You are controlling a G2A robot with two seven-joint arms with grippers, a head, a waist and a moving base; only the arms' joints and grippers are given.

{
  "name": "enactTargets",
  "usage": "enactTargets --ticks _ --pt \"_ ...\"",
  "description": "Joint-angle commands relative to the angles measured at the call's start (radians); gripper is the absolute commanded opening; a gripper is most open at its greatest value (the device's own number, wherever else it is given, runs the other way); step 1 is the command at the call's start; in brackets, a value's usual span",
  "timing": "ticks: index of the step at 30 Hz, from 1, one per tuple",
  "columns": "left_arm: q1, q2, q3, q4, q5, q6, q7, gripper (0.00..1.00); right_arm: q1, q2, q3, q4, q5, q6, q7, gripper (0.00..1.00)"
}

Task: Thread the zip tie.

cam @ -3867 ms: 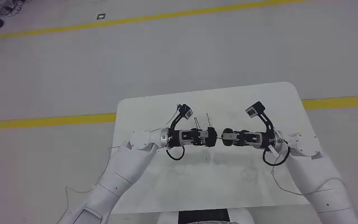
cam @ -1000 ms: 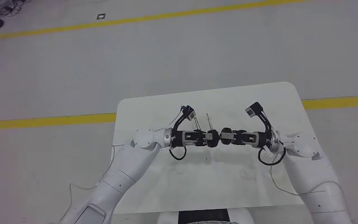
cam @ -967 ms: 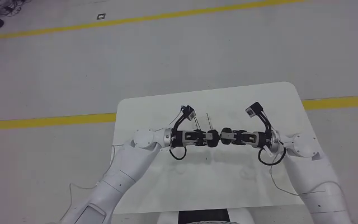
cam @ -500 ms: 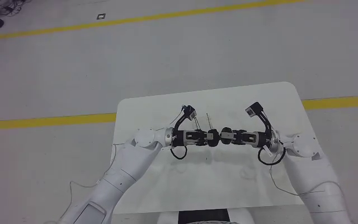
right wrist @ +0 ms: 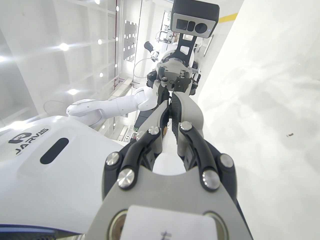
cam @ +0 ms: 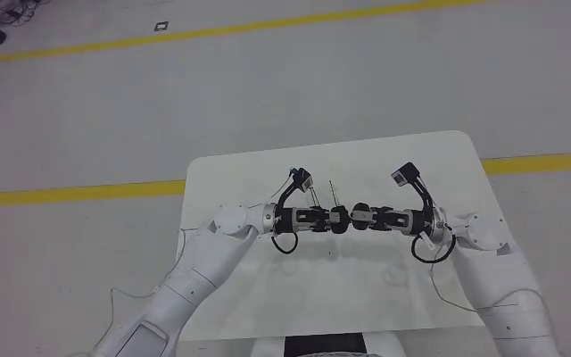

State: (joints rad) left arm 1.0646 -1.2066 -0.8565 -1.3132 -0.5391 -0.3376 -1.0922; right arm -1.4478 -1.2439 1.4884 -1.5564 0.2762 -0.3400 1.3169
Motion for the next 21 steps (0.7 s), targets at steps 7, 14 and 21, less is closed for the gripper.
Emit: enactTargets --ticks 7,14,21 --pt "-0.003 0.002 0.006 0.002 -0.002 0.000 0.004 0.00 -0.002 -0.002 0.002 -0.001 0.000 0.000 0.003 0.00" --pt "-0.004 0.004 0.011 0.004 -0.004 -0.002 0.008 0.00 -0.003 -0.004 0.005 0.000 -0.002 0.000 0.003 0.00" --pt "-0.001 0.008 0.004 -0.001 0.004 -0.002 0.018 0.00 -0.006 -0.005 0.018 0.002 -0.004 0.000 -0.017 1.00"
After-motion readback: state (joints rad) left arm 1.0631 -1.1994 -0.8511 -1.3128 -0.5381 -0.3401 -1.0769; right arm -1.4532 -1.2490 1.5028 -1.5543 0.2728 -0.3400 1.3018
